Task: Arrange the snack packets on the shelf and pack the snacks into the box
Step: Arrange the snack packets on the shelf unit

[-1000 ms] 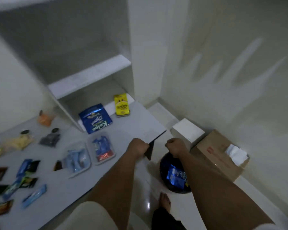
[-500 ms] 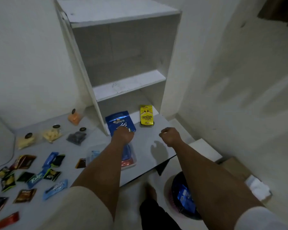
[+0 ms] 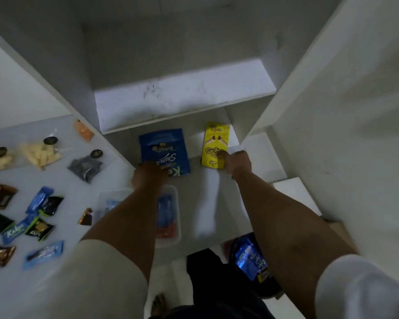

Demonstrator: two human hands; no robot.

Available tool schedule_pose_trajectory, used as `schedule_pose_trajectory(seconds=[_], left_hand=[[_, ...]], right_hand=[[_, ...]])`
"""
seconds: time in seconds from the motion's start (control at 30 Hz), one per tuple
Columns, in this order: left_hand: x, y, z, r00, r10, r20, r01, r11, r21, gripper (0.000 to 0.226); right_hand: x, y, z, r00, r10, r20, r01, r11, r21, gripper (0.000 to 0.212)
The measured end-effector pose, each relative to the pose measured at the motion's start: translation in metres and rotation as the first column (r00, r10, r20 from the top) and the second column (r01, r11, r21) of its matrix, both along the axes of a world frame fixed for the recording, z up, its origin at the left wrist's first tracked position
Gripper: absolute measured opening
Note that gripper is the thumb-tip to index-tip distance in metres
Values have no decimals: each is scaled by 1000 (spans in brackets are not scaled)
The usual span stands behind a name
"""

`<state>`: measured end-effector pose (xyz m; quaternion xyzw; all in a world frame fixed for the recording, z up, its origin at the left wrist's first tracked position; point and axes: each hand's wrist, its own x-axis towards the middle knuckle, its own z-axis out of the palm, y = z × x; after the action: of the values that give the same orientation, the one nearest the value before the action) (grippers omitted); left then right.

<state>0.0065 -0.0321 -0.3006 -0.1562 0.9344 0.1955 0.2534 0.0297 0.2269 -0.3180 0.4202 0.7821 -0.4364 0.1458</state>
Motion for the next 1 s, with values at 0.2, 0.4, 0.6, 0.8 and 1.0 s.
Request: schedule_pose_trajectory(seconds=[0.2, 0.4, 0.6, 0.8, 1.0], left_hand=[[-14, 1, -21, 994, 60, 89, -54, 996, -74, 74], [-20, 1, -36, 988, 142, 68, -138, 989, -57, 89], [-26, 5, -31, 922, 387, 5, -386, 918, 90, 60], [-32, 7, -18, 945, 319, 67, -325, 938, 124, 24], [-14, 14, 0, 907, 418, -46, -359, 827, 433, 12]], right_hand=[[-30, -12, 4, 992, 21, 122, -21, 1000, 6, 120], [-48, -18, -5, 980, 44, 196, -48, 999, 16, 116], [-47, -13, -11, 992, -6, 126, 14, 998, -64, 87], [-30, -10, -10, 985, -163, 49, 170, 936, -309, 37], [3, -12, 18, 967, -253, -24, 221, 886, -408, 19]])
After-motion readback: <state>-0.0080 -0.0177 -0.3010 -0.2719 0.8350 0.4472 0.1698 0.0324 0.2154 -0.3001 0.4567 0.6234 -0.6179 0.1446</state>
